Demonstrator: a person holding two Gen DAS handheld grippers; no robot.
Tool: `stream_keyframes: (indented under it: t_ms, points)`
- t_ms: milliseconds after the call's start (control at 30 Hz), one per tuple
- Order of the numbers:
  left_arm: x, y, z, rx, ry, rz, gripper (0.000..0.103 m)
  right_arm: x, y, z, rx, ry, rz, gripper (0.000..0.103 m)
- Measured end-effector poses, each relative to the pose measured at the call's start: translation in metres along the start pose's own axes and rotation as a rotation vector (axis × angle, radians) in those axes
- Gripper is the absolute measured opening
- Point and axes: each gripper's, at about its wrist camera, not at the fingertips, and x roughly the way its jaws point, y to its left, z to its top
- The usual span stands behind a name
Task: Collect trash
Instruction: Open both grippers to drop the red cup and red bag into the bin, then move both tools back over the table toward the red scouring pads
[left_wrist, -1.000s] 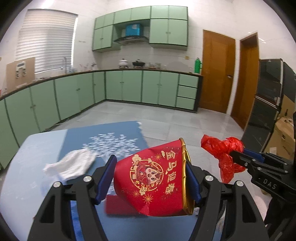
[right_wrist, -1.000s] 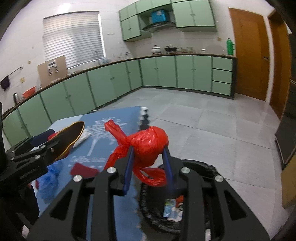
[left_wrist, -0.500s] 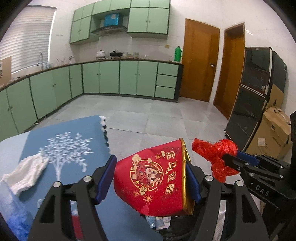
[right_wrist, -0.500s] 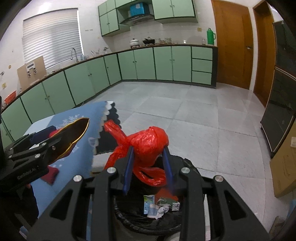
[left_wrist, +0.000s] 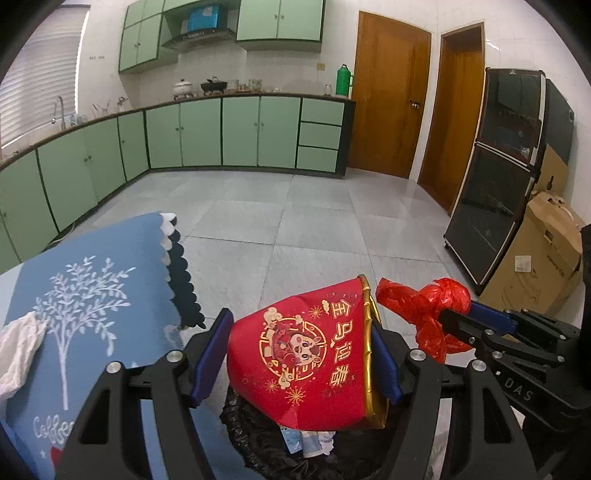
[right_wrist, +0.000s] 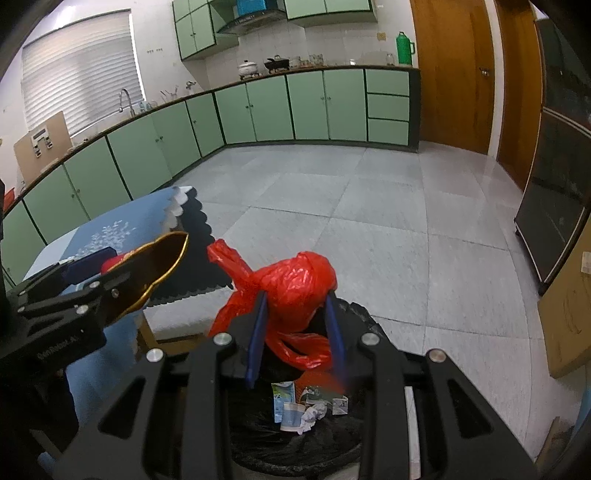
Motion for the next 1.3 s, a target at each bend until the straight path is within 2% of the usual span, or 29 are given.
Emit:
stream_keyframes:
  t_ms: [133, 200, 300, 500, 633, 700, 733, 767, 933, 1067, 1300]
  points:
    - [0.012, 0.001, 0.004, -0.014, 0.031, -0.026, 0.069, 0.013, -0.004, -0.001, -0.007, 0.019, -0.001, 0.033]
    - [0.017, 0.003, 0.006, -0.019, 0.042, -0.039, 0.080, 0.019, -0.007, -0.001, -0.011, 0.032, -0.005, 0.036]
    - [0.021, 0.003, 0.006, -0.023, 0.050, -0.062, 0.084, 0.026, -0.013, 0.000, -0.008, 0.045, -0.013, 0.045]
    - [0.021, 0.007, 0.006, -0.037, 0.043, -0.064, 0.085, 0.035, -0.017, -0.001, 0.012, 0.055, -0.022, 0.053]
    - [0.011, 0.013, 0.008, -0.046, 0.023, -0.044, 0.085, 0.032, -0.016, -0.001, 0.019, 0.050, -0.027, 0.065]
    - [0.003, 0.017, 0.010, -0.049, 0.010, -0.032, 0.085, 0.029, -0.014, 0.001, 0.016, 0.046, -0.027, 0.073]
    - [-0.001, 0.020, 0.010, -0.051, 0.004, -0.027, 0.085, 0.026, -0.010, 0.002, 0.014, 0.039, -0.031, 0.081]
    - [-0.008, 0.024, 0.011, -0.054, -0.006, -0.019, 0.085, 0.022, -0.008, 0.003, 0.014, 0.033, -0.034, 0.086]
    - [-0.051, 0.051, 0.010, -0.073, -0.055, 0.048, 0.088, 0.006, 0.009, 0.006, 0.007, 0.028, -0.006, 0.094]
    - [-0.084, 0.076, 0.003, -0.096, -0.079, 0.113, 0.093, -0.009, 0.032, 0.009, -0.010, 0.012, 0.035, 0.095]
    - [-0.143, 0.115, -0.025, -0.135, -0.100, 0.252, 0.093, -0.028, 0.090, 0.010, -0.064, -0.029, 0.110, 0.095]
